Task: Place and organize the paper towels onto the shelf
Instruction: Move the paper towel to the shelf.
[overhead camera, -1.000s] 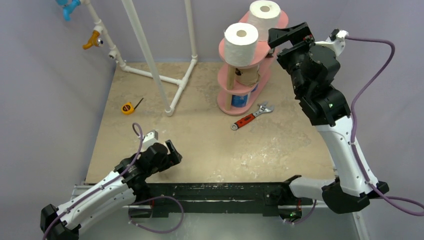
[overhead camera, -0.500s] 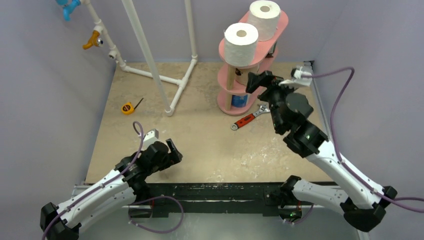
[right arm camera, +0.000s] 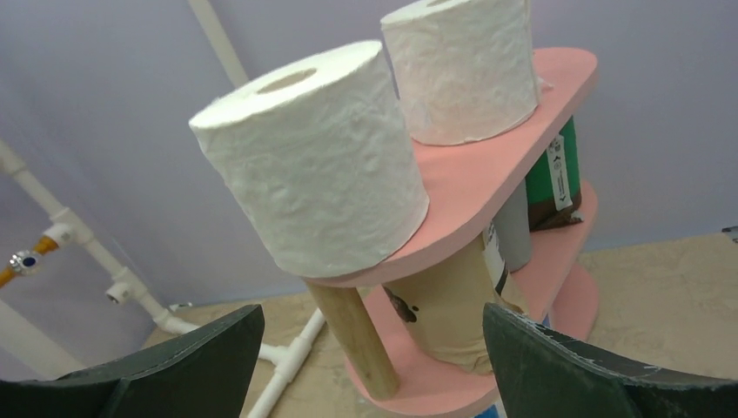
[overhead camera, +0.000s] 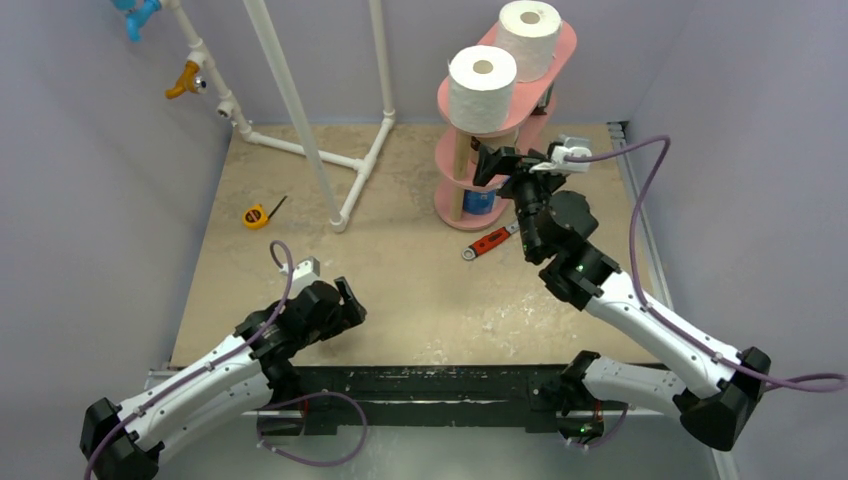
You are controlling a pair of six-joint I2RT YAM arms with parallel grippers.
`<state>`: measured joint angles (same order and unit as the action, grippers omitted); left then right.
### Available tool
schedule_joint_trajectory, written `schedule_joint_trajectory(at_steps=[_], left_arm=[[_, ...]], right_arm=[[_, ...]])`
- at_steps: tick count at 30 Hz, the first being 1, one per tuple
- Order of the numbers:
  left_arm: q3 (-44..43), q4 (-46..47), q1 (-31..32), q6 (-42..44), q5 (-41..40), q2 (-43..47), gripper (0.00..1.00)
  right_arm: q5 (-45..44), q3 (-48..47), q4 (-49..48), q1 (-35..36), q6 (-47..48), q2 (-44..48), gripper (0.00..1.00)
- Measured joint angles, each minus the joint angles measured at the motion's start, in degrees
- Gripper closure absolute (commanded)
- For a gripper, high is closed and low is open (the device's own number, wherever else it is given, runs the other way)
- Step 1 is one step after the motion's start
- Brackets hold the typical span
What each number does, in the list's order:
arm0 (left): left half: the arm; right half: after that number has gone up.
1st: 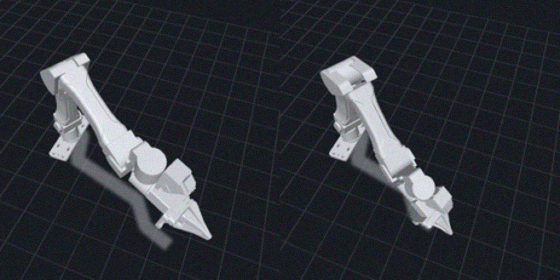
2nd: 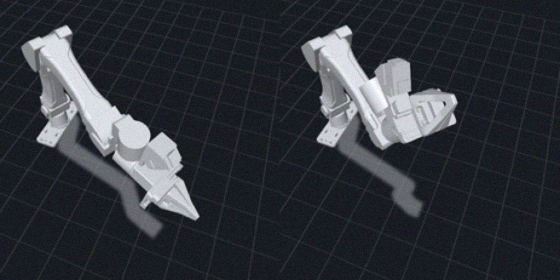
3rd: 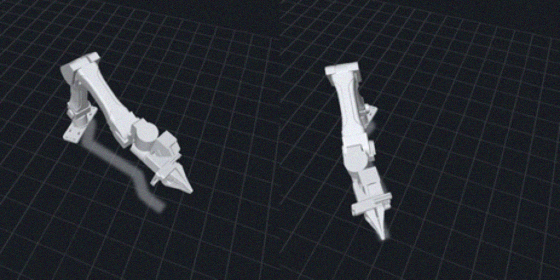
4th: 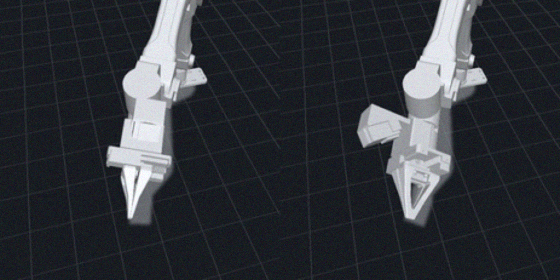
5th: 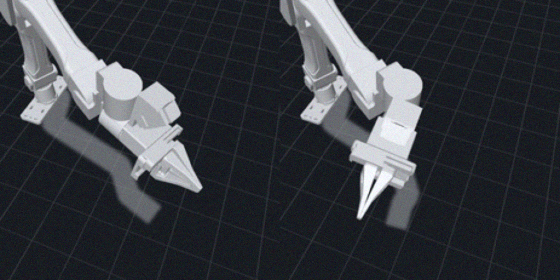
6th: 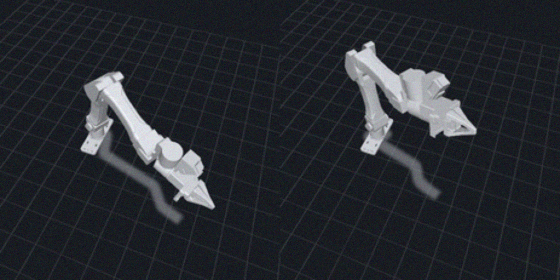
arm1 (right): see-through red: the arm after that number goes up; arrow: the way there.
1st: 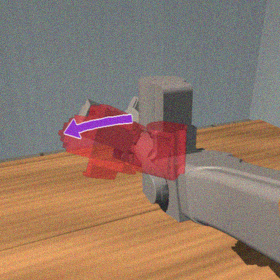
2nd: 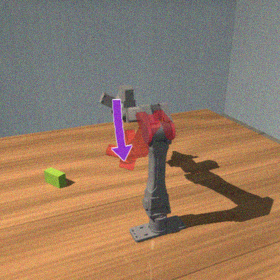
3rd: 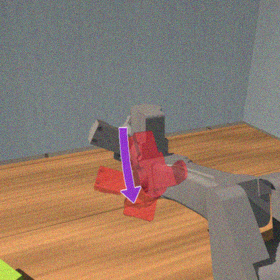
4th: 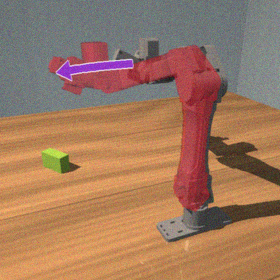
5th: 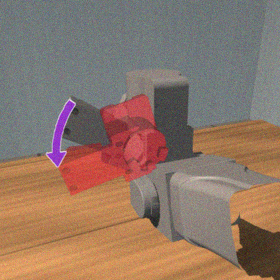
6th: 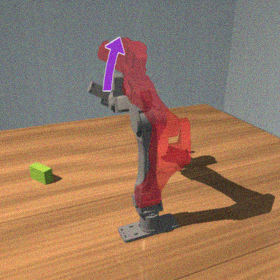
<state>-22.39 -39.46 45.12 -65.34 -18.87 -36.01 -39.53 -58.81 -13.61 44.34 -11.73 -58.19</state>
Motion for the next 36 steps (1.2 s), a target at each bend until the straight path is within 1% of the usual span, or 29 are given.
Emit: schedule_joint_trajectory(at_steps=[7, 11, 15, 24, 36], left_arm=[[-0.7, 0.0, 0.0, 0.0, -0.8, -0.7, 0.09], [-1.4, 0.1, 0.0, 0.0, -1.1, -1.8, 0.08], [-2.4, 1.0, 0.0, 0.0, -1.1, -4.5, 0.08], [-2.9, 2.2, 0.0, 0.5, -1.1, -6.6, 0.08], [-2.9, 2.2, 0.0, 0.5, -1.2, -4.6, 0.08]], right_arm=[[-1.5, 6.3, -13.1, 2.3, 6.8, -3.5, 0.01], [-1.6, 6.9, -20.2, 3.4, 10.8, -5.6, 0.01], [-1.6, 6.9, -24.3, 4.0, 13.0, -7.5, 0.01], [-3.6, 5.9, -27.4, 4.0, 15.1, -12.4, 0.01], [-6.6, -1.3, -29.4, 4.0, 17.6, -18.4, 0.01]])
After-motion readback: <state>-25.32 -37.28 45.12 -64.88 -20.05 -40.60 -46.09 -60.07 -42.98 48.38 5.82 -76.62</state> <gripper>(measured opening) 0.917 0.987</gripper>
